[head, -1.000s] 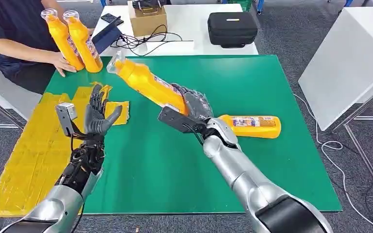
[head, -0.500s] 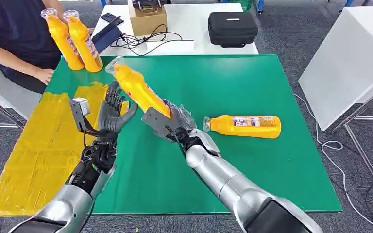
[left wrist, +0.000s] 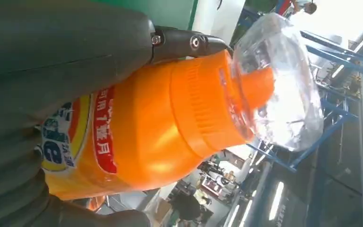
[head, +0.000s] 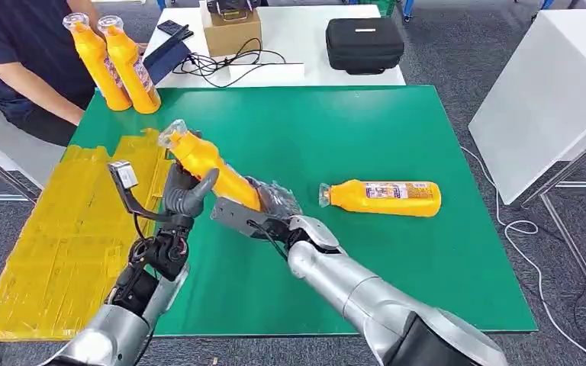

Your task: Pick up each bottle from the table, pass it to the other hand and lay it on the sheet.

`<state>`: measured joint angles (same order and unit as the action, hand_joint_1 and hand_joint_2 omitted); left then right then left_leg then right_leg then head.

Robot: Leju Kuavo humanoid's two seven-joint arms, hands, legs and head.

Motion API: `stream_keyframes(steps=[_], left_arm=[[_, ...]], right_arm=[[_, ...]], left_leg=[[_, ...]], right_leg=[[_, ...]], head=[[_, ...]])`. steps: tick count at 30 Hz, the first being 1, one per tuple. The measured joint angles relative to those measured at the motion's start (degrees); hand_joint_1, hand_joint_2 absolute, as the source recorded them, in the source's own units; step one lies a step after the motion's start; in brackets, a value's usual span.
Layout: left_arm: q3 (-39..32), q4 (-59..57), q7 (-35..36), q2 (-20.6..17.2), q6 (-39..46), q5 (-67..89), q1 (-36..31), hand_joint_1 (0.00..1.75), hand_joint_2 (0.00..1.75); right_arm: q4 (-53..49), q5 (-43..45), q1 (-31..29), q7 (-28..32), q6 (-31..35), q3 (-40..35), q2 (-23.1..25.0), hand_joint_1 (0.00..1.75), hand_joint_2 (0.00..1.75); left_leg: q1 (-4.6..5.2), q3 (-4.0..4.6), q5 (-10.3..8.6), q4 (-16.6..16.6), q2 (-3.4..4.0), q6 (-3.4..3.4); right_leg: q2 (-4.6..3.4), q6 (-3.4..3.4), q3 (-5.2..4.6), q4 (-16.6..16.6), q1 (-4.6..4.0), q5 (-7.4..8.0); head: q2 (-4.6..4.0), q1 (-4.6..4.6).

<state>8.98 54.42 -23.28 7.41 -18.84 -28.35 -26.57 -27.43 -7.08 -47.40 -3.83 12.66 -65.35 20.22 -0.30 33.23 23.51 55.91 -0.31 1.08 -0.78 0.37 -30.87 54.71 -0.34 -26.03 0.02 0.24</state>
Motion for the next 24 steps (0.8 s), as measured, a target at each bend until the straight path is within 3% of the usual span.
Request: stream_keyframes(steps=[10,11,12,14,24], left_arm=[[1.27,1.62,-0.22,-0.02,1.96,0.76,1.07,0.07,1.75],[1.4,1.81,-0.37,-0.02,2.27,1.07,1.07,0.42,1.75],[1.51,1.9,-0.42,-0.02,2.45,1.23,1.06,1.41,1.75],[1.66,2.03,-0.59,-0.02,2.82,1.4,1.07,1.71,1.75],[1.59,4.33,-1.68,-0.02,6.75,4.79,1.89,1.75,1.75]], right_arm=[[-0.15,-0.83,-1.08,-2.16,0.85,-3.89,-0.11,1.75,1.75],[-0.2,-0.83,-1.15,-2.27,0.85,-4.0,-0.11,1.75,1.75],[-0.26,-0.83,-1.25,-2.36,0.85,-4.11,-0.11,1.75,1.75],[-0.33,-0.9,-1.34,-2.51,0.85,-4.37,-0.17,1.75,1.75],[-3.19,-3.02,-1.35,-4.76,0.74,-5.94,-0.35,1.75,1.75]], left_leg=[[0.0,0.0,0.0,0.0,0.0,0.0],[0.0,0.0,0.0,0.0,0.0,0.0],[0.0,0.0,0.0,0.0,0.0,0.0],[0.0,0.0,0.0,0.0,-0.01,0.0],[0.0,0.01,0.0,0.0,0.0,0.0]], right_leg=[[0.0,0.0,0.0,0.0,0.0,0.0],[0.0,0.0,0.0,0.0,0.0,0.0],[0.0,0.0,0.0,0.0,0.01,0.0],[0.01,0.0,0.01,0.0,0.0,0.0],[0.0,0.0,0.0,0.0,0.0,0.0]], head=[[0.0,-0.02],[0.0,-0.02],[0.0,0.0],[0.0,-0.02],[0.0,0.0]])
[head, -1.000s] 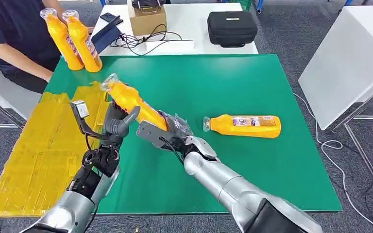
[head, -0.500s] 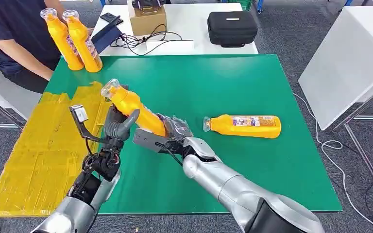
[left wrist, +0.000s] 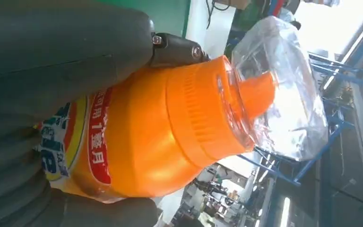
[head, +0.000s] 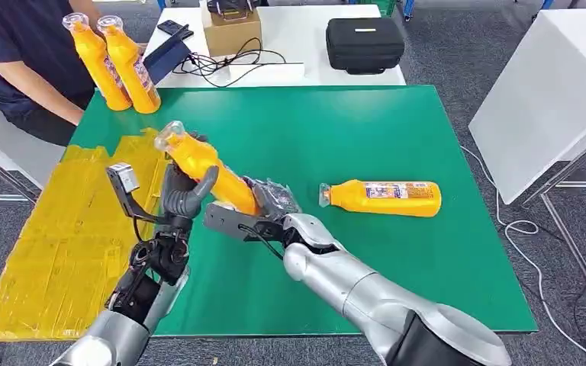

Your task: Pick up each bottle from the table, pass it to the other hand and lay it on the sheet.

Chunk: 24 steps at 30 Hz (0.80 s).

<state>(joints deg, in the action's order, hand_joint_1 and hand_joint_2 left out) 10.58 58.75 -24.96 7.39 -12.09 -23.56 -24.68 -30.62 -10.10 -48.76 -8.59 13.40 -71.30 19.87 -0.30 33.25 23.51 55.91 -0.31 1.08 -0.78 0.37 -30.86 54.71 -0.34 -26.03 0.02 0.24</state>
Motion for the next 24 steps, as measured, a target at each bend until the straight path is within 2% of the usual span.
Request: stream_keyframes(steps=[7,8,9,18,24], left_arm=[[-0.33,1.44,0.02,-0.02,0.2,0.52,0.69,1.75,1.75],[-0.37,1.62,0.09,-0.02,0.22,0.57,0.77,1.75,1.75],[-0.39,1.75,0.15,-0.02,0.24,0.68,0.84,1.75,1.75],[-0.61,4.07,2.34,0.0,1.79,2.05,0.8,1.75,1.75],[-2.12,5.68,0.67,-0.09,8.05,8.73,0.61,1.75,1.75]], right_arm=[[-1.09,-0.11,0.0,-0.04,-0.09,-0.61,-0.22,1.75,1.75],[-1.16,-0.13,0.0,-0.04,-0.15,-0.66,-0.26,0.02,1.75],[-1.27,-0.17,0.0,-0.04,-0.15,-0.7,-0.31,0.0,0.0],[-1.24,-0.35,0.44,2.27,0.13,-1.05,-0.28,0.0,0.0],[1.4,-1.86,-0.09,6.48,4.9,1.29,-0.15,0.0,0.0]], left_leg=[[0.0,0.01,0.0,0.0,0.0,0.0],[0.0,0.01,0.0,0.0,-0.01,0.0],[0.0,0.01,0.0,0.0,-0.01,0.0],[0.0,0.01,0.0,0.0,-0.01,0.0],[0.0,0.02,0.0,0.0,-0.02,0.0]], right_leg=[[0.0,0.0,0.0,0.0,0.0,0.0],[0.0,0.0,0.0,0.0,0.01,0.0],[0.01,0.0,0.01,0.0,0.01,0.0],[0.01,0.0,-0.01,0.0,0.0,0.0],[0.0,0.0,0.0,0.01,0.0,0.0]], head=[[0.0,-0.02],[0.0,0.0],[0.0,-0.02],[0.0,-0.02],[0.0,0.0]])
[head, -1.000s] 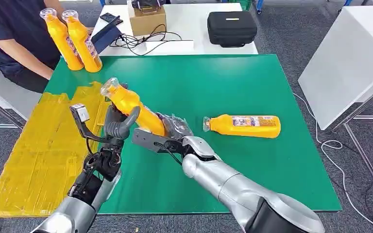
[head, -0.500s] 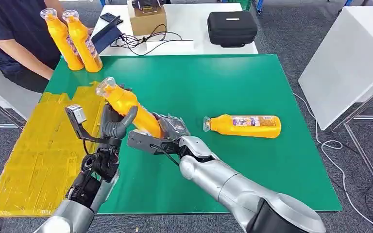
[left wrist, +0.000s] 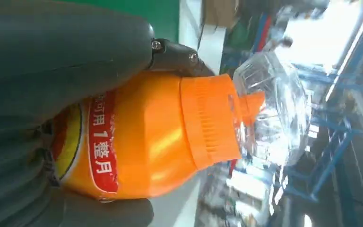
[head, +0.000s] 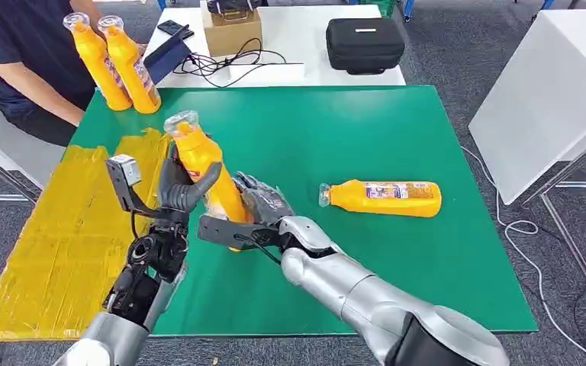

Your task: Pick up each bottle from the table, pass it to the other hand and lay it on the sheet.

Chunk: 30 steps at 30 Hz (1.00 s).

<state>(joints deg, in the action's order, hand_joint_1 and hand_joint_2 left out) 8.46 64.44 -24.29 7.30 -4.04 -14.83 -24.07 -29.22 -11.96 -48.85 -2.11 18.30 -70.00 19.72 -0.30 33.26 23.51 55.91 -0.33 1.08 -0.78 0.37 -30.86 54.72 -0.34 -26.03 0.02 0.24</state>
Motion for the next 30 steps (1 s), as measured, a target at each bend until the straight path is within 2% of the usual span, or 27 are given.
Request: stream_keyframes(steps=[2,5,9,12,16,21,24,27,30], left_arm=[[-2.02,0.46,-1.0,-0.33,2.77,4.07,-0.01,1.75,1.75],[-4.8,0.52,-1.37,-0.63,2.94,6.22,-0.02,1.75,1.75],[-6.31,0.68,-1.9,-0.74,4.33,7.95,-0.06,1.75,1.75],[-7.58,0.66,-3.9,-0.87,10.88,14.27,-0.38,1.75,1.75],[-9.98,-0.65,-6.81,-1.62,19.21,23.98,-1.48,1.75,1.75],[-10.4,-5.21,-10.07,-2.97,34.74,37.9,-3.51,1.75,1.75],[-11.35,-8.02,-10.25,-3.43,42.79,55.26,-4.29,1.75,1.75],[-18.56,-7.89,-11.45,-1.71,43.23,88.4,-4.21,1.75,1.75],[-22.76,-7.87,-11.62,-0.76,43.31,102.71,-3.97,1.75,1.75]], right_arm=[[1.59,-3.42,-0.65,2.74,2.18,3.72,-0.15,0.0,0.0],[2.03,-8.28,-1.11,3.27,2.09,9.73,-0.66,0.0,0.0],[2.4,-10.65,-1.13,3.29,2.14,14.07,-0.7,0.0,0.0],[1.51,-16.72,-0.61,3.56,1.77,18.58,-1.07,0.0,0.0],[-4.54,-26.91,2.09,4.01,-2.56,28.59,-2.67,0.0,0.0],[-9.51,-30.93,5.61,5.79,-4.07,36.74,-3.72,0.0,0.0],[-12.08,-31.08,7.01,6.35,-4.64,39.77,-4.2,0.0,0.0],[-14.85,-31.08,8.25,6.49,-6.17,41.18,-4.66,0.0,0.0],[-16.42,-31.06,8.71,6.53,-6.45,41.9,-4.85,0.0,0.0]], left_leg=[[0.0,-0.01,0.0,0.0,0.0,0.0],[0.0,-0.01,-0.01,0.0,-0.05,0.0],[0.0,0.0,-0.01,0.0,-0.03,0.0],[0.0,0.01,0.0,0.01,-0.03,0.0],[0.0,0.01,0.0,0.01,-0.06,0.0],[0.0,0.0,0.0,0.01,-0.05,0.0],[0.0,0.0,0.0,0.01,-0.01,0.0],[0.01,0.02,0.0,0.01,-0.09,0.0],[0.02,0.02,0.0,0.01,0.01,0.0]], right_leg=[[0.01,0.0,0.0,0.0,0.0,0.0],[0.02,0.0,0.01,0.0,0.0,0.0],[0.01,0.0,0.0,0.0,0.0,0.0],[0.02,0.0,-0.02,-0.01,0.01,0.0],[0.03,0.0,-0.01,-0.01,0.0,0.0],[0.02,0.0,-0.01,-0.01,0.0,0.0],[0.01,0.0,-0.01,0.0,0.0,0.0],[0.02,0.0,-0.01,0.0,0.01,0.0],[-0.03,0.0,-0.02,-0.01,0.01,0.0]], head=[[0.0,-0.02],[0.0,-0.02],[0.0,-0.02],[0.0,-0.02],[0.0,0.0],[0.0,-0.02],[0.0,0.0],[0.0,-0.02],[0.0,-0.02]])
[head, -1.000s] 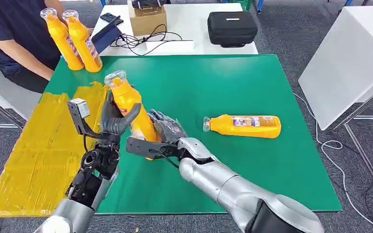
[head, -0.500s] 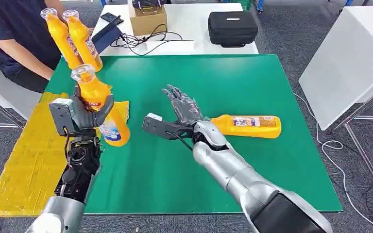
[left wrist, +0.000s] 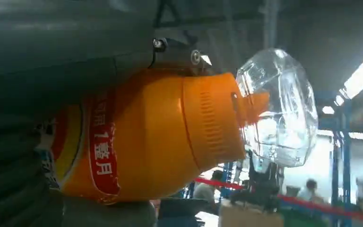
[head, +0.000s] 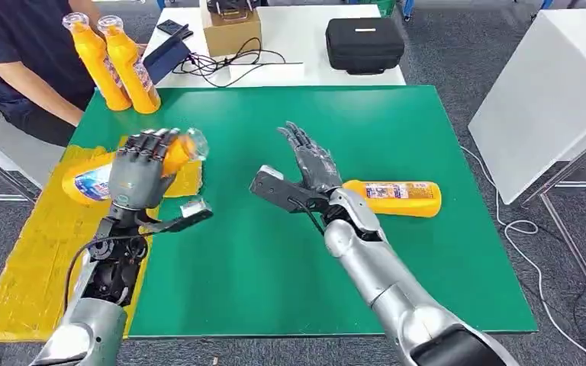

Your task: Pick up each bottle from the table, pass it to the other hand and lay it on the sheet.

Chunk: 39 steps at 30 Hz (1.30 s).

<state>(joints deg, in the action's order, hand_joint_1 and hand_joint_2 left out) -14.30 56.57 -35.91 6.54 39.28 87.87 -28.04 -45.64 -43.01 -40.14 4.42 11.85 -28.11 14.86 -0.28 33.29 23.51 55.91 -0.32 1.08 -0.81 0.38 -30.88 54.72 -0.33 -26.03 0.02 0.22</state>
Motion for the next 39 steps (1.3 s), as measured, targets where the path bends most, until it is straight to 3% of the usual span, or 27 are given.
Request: stream_keyframes(steps=[2,4,8,12,17,23,39], left_arm=[[-1.72,0.28,1.47,0.46,0.04,-3.21,0.34,1.75,1.75],[-1.65,0.28,7.29,0.35,0.04,-2.32,0.97,1.75,1.75],[1.48,-2.21,14.78,-1.69,0.04,-0.46,2.13,1.75,1.75],[4.86,-7.35,17.2,-3.08,0.04,0.75,3.88,1.75,1.75],[8.09,-22.33,14.42,-4.13,-1.49,-10.0,1.54,1.75,1.75],[9.45,-31.37,11.71,-5.27,-7.02,-14.72,-2.79,1.75,1.75],[10.89,-36.3,11.15,-6.43,-10.12,-16.07,-5.4,1.75,1.75]], right_arm=[[-0.98,0.4,0.34,0.02,-0.5,0.44,-0.17,0.0,0.0],[-2.23,1.36,0.53,0.44,-1.64,0.68,-0.46,0.0,0.0],[-4.57,3.11,0.82,1.42,-2.78,0.72,-1.14,0.0,0.0],[-5.92,4.46,0.8,1.9,-3.24,0.7,-1.86,0.0,0.0],[-6.53,5.44,0.76,3.41,-4.44,0.48,-2.69,0.0,0.0],[-6.38,6.54,0.49,5.4,-4.61,0.06,-3.54,0.0,0.0],[-6.12,6.99,0.34,5.97,-4.61,-0.85,-3.98,0.0,0.0]], left_leg=[[0.0,-0.01,0.0,0.0,0.02,0.0],[-0.02,-0.01,0.0,0.0,0.0,0.0],[-0.05,-0.01,0.0,-0.01,-0.04,0.0],[-0.03,0.0,0.0,-0.01,0.0,0.0],[0.03,-0.01,0.0,-0.01,-0.03,0.0],[0.05,-0.26,0.01,-0.02,-0.11,0.01],[0.03,-0.79,0.0,-0.15,-0.1,-0.03]], right_leg=[[-0.02,0.0,-0.02,-0.01,0.0,0.0],[0.02,0.0,-0.02,-0.01,-0.01,0.0],[0.02,-0.01,-0.01,0.01,-0.04,0.0],[0.01,0.0,-0.04,0.0,-0.02,0.0],[0.03,0.0,0.0,0.0,0.03,0.0],[0.04,0.0,0.26,0.01,0.04,0.0],[0.03,-0.02,0.7,0.07,0.01,-0.02]], head=[[0.0,0.02],[0.0,0.02],[0.0,0.0],[0.0,0.0],[0.0,0.0],[0.0,0.02],[0.0,0.02]])
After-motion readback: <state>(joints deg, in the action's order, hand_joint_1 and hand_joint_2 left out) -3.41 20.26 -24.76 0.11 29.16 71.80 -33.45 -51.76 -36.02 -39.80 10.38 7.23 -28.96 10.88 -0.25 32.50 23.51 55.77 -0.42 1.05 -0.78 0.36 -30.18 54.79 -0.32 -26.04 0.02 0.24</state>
